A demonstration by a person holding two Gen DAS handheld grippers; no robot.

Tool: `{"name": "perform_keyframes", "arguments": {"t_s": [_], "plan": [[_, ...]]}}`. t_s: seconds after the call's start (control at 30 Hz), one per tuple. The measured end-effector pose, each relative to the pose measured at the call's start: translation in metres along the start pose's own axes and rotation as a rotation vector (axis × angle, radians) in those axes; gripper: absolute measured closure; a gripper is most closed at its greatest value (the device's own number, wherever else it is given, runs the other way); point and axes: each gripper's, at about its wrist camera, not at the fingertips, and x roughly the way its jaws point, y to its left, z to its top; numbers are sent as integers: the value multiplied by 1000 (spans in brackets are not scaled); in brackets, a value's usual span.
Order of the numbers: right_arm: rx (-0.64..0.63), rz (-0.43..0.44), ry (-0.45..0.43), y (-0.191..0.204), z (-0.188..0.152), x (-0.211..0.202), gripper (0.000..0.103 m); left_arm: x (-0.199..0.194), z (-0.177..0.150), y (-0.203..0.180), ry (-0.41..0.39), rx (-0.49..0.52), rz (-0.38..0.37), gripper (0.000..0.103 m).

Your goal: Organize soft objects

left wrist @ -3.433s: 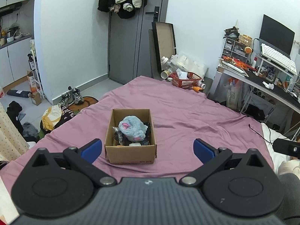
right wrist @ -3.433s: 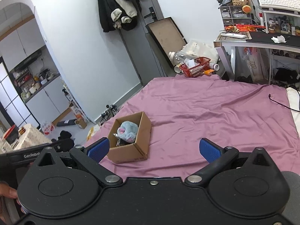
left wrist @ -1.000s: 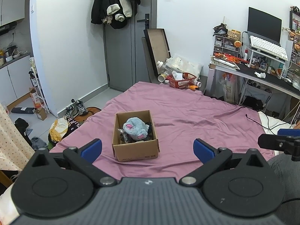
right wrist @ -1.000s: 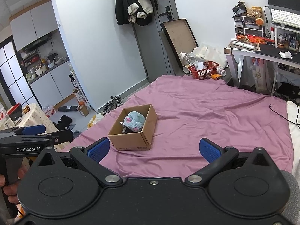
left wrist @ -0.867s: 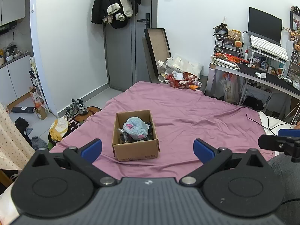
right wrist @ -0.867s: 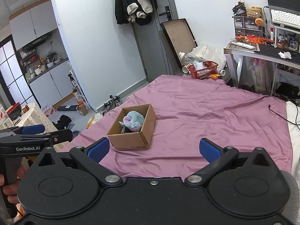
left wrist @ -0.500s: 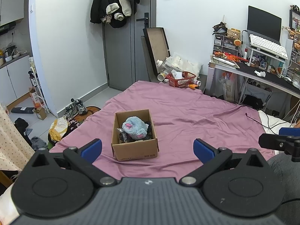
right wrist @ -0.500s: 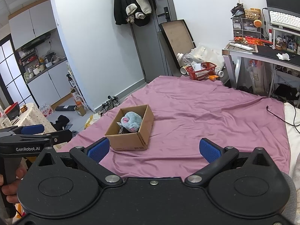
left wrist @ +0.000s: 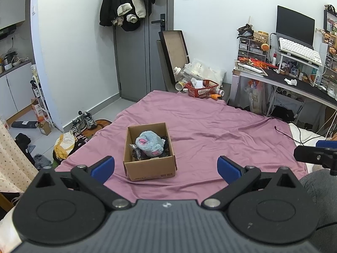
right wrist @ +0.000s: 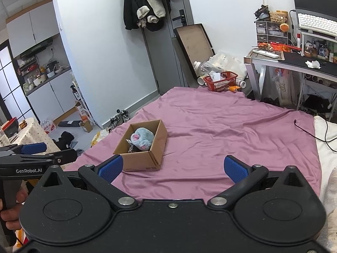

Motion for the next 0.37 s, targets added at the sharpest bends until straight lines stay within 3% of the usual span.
{"name": "perform_keyframes", "arguments": {"t_s": [0.37], "plan": [[-1,-21,2,-4,2,3,0,1,3,-1,4,0,-11,0]]}}
